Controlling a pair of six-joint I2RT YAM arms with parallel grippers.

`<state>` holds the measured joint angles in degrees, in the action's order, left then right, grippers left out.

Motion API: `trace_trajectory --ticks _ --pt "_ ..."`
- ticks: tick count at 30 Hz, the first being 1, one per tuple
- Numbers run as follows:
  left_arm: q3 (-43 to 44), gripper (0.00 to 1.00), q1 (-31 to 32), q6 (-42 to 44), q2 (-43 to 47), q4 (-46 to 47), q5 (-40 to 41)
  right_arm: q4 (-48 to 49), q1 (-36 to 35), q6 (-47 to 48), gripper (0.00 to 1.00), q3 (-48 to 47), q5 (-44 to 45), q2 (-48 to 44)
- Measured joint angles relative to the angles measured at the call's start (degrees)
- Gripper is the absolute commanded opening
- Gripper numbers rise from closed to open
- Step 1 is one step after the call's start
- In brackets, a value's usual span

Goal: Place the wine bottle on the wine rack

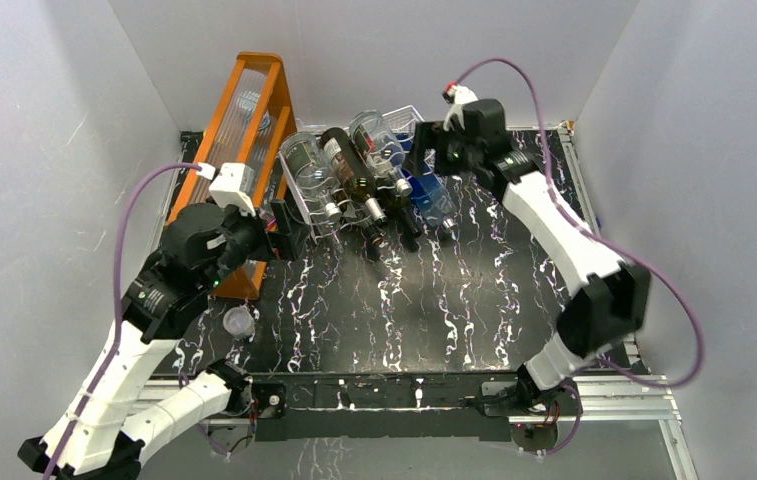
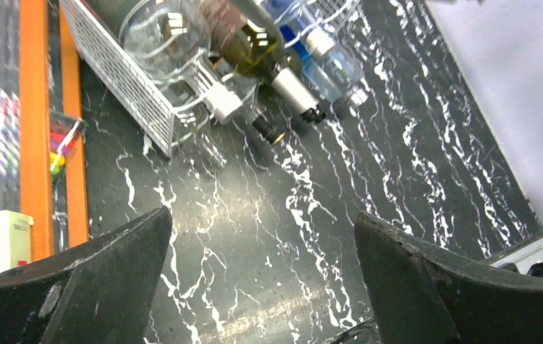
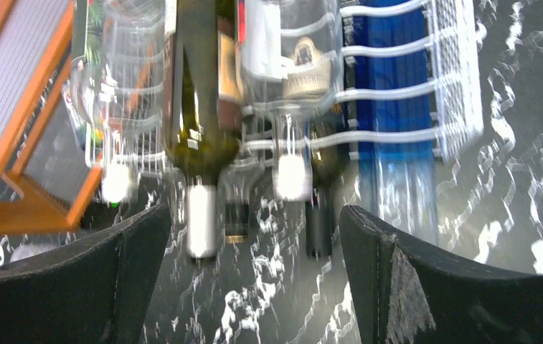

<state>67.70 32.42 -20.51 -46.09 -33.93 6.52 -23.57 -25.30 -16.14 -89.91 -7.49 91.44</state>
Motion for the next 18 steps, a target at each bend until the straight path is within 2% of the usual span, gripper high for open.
trace_trajectory --ticks 4,8,18 --pt "2.2 0.98 0.0 1.0 2.1 -0.8 1.2 -1.6 0.0 1.1 0.98 12.7 3.6 -15.7" --pt "4.1 0.98 0.0 1.7 3.9 -2.3 2.8 -5.1 0.0 2.8 0.98 20.0 9.0 -29.7" --pt "10.4 0.98 0.0 6.1 7.1 -6.3 6.1 -10.0 0.0 4.6 0.98 22.6 17.3 -54.4"
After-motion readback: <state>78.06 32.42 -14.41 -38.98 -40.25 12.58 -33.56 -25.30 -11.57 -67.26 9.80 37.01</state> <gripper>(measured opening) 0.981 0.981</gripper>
